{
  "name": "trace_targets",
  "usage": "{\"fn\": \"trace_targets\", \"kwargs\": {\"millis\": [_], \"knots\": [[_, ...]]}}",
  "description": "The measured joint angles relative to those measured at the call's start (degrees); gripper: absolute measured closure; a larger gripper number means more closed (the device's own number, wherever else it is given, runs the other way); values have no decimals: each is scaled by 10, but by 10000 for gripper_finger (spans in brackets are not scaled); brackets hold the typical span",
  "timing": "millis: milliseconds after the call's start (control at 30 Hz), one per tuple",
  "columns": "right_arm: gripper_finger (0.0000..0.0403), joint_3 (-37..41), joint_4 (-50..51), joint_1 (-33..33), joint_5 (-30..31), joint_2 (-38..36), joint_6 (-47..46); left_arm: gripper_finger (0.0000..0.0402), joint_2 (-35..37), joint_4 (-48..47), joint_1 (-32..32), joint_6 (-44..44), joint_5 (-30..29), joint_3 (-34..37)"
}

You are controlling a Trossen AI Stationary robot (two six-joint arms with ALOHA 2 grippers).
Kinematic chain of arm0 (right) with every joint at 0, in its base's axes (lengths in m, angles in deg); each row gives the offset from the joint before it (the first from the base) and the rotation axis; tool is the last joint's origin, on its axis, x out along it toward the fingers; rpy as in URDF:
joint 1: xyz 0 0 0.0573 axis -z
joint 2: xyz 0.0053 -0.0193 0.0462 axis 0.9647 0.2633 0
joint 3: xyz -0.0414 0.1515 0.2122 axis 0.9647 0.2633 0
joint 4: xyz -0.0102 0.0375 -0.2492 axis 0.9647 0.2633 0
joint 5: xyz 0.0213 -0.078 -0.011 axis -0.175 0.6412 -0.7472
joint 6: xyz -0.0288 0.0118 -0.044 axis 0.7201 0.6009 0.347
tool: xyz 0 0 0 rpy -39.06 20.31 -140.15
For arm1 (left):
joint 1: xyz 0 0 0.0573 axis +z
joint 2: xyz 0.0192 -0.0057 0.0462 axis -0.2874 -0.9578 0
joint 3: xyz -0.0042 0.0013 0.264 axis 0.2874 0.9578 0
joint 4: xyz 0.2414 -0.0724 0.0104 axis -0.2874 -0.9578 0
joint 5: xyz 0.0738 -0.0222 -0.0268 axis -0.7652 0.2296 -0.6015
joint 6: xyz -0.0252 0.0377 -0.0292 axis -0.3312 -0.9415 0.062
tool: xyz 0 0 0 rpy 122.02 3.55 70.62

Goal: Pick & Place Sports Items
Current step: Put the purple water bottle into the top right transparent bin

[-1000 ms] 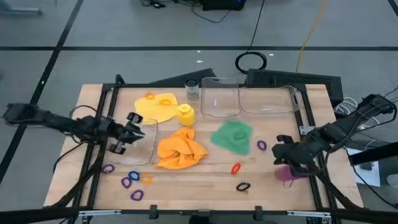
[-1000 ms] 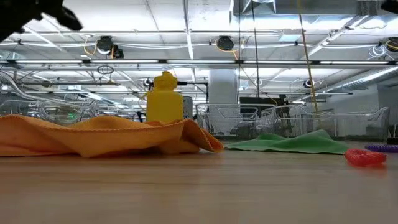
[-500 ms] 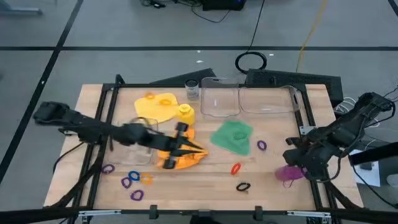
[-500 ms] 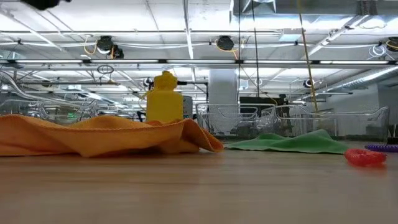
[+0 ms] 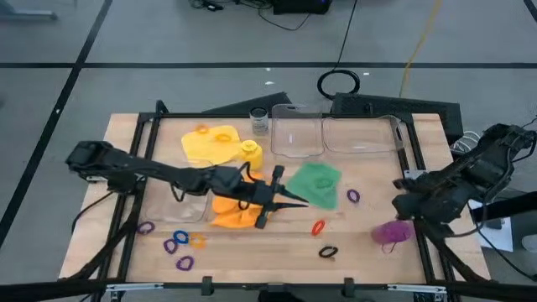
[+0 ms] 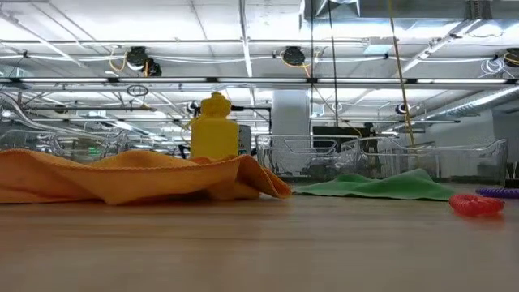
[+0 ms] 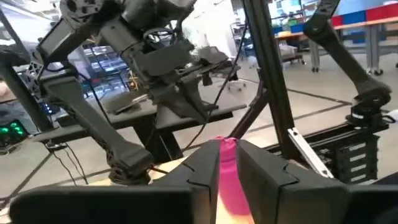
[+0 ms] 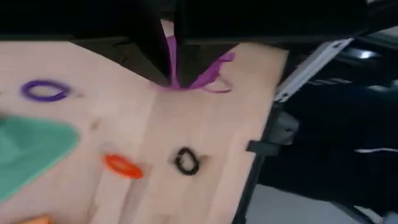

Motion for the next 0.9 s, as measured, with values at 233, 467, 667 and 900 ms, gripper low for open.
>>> {"fn": "trace_targets", "kwargs": {"millis": [233,467,667,900], "knots": [[322,0,0,0,-28,-1,-108,353,-1,-1,6,16,0,0],[231,0,-15,-1,-52,-1,-139,353,-1,-6,5,14,1,0],[180,0,-52,-1,-58,-1,-161,353,-1,-16,6,14,1,0],[153,0,-105,1,-56,-1,-107,353,-1,-17,5,15,2,0]]}}
